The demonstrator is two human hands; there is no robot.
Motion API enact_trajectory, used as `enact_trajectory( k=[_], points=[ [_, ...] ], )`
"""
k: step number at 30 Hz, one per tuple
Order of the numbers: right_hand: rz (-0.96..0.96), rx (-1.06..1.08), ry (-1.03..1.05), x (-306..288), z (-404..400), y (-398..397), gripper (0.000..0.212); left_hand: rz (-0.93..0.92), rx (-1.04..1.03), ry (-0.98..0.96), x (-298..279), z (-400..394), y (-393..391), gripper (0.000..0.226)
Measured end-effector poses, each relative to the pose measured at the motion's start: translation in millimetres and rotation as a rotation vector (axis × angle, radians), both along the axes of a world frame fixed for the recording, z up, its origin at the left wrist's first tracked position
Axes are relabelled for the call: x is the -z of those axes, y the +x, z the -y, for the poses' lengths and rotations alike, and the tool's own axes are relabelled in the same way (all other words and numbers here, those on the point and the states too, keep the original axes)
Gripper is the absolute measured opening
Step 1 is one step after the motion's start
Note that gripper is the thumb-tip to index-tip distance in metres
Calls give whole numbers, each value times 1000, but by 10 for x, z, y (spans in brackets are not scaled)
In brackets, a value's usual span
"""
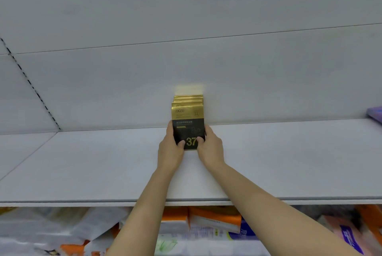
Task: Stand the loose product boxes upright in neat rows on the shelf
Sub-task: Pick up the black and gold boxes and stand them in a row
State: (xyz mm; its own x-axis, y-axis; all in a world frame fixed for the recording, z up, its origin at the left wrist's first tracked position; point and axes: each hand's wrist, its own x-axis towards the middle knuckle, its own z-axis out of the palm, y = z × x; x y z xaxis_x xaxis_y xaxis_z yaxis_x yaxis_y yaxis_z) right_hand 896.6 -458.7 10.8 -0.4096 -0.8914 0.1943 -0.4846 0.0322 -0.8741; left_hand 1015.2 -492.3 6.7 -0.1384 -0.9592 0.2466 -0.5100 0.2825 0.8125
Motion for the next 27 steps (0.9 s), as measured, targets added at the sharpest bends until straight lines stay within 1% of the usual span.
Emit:
enact_trajectory(
  k=[3, 6, 8, 11, 13, 15, 20, 27],
  points=[
    [-70, -21, 17, -47, -77, -100, 34, 65, 2, -15, -74, -10, 34, 64],
    [-270, 11, 11, -97, -233, -304, 48, 186, -120, -52, -169, -98, 65, 72],
    [-402, 29, -21, -137, -395, -481, 53, 300, -172, -225, -286, -199, 39, 70],
    [-591, 82, -109, -213, -707, -754, 49, 434, -98, -514, -464, -381, -116, 54],
    [-695, 149, -221, -242, -942, -927, 41, 474, -5, -615, -546, -543, -275, 43],
    [-767, 213, -297, -244, -1182, -1107, 35, 497, 68, -649, -585, -729, -462, 35],
    [-817, 330, -348, -205, -1757, -1599, 33, 503, 201, -648, -562, -1159, -1019, 32],
    [-806, 466, -231, -161, -2524, -2454, 31, 466, 295, -688, -480, -1646, -1961, 26]
  ],
)
